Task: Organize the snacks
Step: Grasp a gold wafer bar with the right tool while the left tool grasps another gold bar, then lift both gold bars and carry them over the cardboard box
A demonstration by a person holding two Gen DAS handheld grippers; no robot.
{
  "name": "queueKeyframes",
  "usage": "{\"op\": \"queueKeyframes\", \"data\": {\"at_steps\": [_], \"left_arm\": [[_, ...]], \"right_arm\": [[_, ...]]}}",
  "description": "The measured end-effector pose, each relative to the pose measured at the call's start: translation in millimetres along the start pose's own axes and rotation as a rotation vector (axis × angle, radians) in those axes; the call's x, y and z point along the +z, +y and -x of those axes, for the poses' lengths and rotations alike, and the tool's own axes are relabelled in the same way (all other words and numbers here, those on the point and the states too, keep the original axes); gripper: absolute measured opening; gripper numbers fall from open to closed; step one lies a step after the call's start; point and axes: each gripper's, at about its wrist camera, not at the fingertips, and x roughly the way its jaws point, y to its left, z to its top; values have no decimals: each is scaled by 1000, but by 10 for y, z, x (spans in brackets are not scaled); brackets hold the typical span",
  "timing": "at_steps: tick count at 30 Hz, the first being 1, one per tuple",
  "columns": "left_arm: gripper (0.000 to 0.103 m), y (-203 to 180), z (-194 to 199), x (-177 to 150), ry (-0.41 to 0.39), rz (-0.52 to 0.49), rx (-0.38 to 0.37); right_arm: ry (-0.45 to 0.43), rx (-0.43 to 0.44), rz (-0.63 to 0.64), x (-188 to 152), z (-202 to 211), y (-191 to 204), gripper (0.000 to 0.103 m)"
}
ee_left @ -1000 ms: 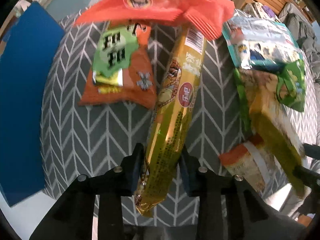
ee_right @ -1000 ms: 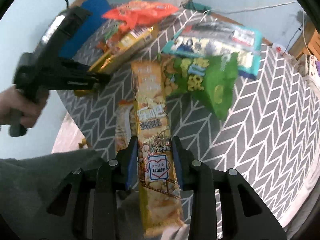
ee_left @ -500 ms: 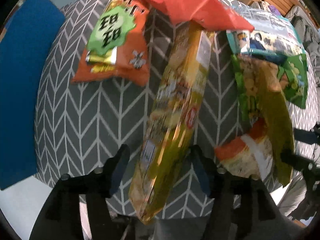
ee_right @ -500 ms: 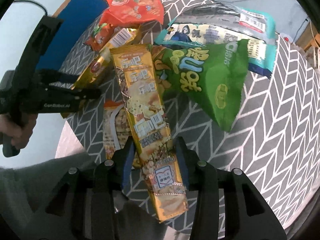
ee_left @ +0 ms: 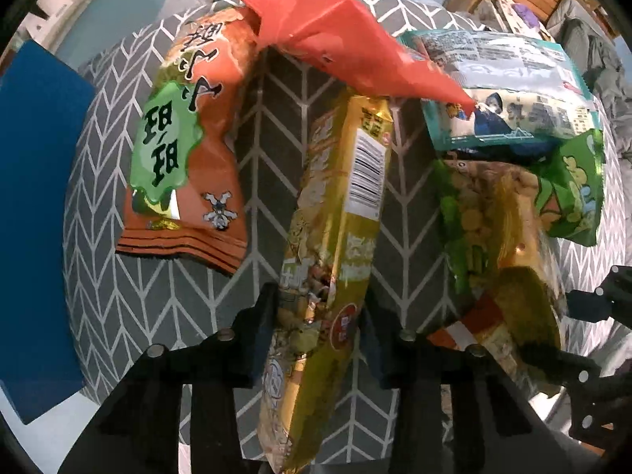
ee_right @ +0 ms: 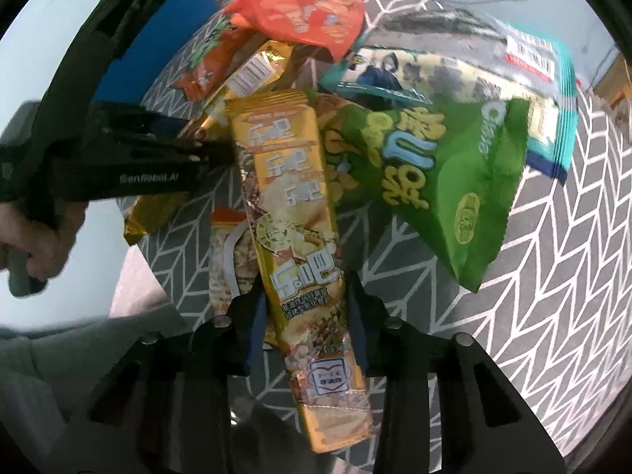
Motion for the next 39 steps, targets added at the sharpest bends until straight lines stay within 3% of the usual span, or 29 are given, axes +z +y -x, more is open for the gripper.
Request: {"op": "queueKeyframes", "data": {"at_steps": [9,24,39], "left_arm": [[28,98,122,-177,-21,25,-45],[27,399,368,-607,-94,89,-109],[27,728,950,-828,-208,159,-125]], "right_arm": [[-27,15,31,-14,123,111,32],[-105,47,7,-77,564,3,32],[-172,76,-1,137,935,322,32]]}}
